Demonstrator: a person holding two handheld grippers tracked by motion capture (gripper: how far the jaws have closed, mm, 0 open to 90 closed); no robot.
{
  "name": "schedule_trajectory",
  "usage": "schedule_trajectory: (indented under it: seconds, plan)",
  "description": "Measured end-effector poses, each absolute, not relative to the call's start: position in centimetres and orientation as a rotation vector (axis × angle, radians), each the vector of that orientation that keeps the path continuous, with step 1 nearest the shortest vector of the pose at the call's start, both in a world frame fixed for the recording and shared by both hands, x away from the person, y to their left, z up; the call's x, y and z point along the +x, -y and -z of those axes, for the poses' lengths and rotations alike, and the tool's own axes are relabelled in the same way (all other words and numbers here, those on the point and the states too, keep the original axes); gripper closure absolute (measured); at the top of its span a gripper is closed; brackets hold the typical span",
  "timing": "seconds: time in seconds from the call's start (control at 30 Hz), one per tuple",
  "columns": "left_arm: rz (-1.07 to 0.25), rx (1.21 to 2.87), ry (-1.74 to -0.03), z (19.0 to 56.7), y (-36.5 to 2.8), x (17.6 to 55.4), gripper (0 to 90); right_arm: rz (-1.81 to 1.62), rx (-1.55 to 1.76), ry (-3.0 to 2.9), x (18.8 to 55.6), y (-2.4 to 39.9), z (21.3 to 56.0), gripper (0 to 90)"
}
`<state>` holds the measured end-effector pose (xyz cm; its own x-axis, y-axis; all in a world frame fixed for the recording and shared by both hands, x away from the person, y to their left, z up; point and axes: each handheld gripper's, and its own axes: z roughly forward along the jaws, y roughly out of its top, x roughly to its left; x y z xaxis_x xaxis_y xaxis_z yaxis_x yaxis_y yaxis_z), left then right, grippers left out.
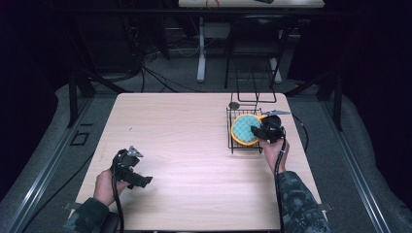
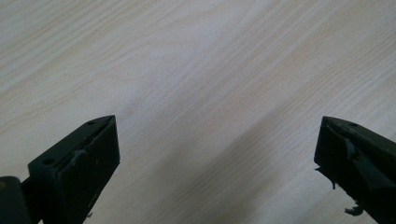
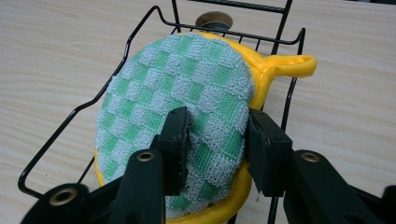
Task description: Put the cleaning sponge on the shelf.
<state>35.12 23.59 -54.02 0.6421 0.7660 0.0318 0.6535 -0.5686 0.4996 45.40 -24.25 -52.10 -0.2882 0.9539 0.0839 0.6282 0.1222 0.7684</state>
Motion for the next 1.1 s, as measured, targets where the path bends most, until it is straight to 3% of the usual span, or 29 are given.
schedule_trajectory:
  seconds: [1.1]
  plan:
    - [-0.329, 2.428, -1.106, 54.07, -23.31, 35.12, 0.3, -0.956, 1.503, -1.99, 46.24, 23.65, 52.75, 59.2]
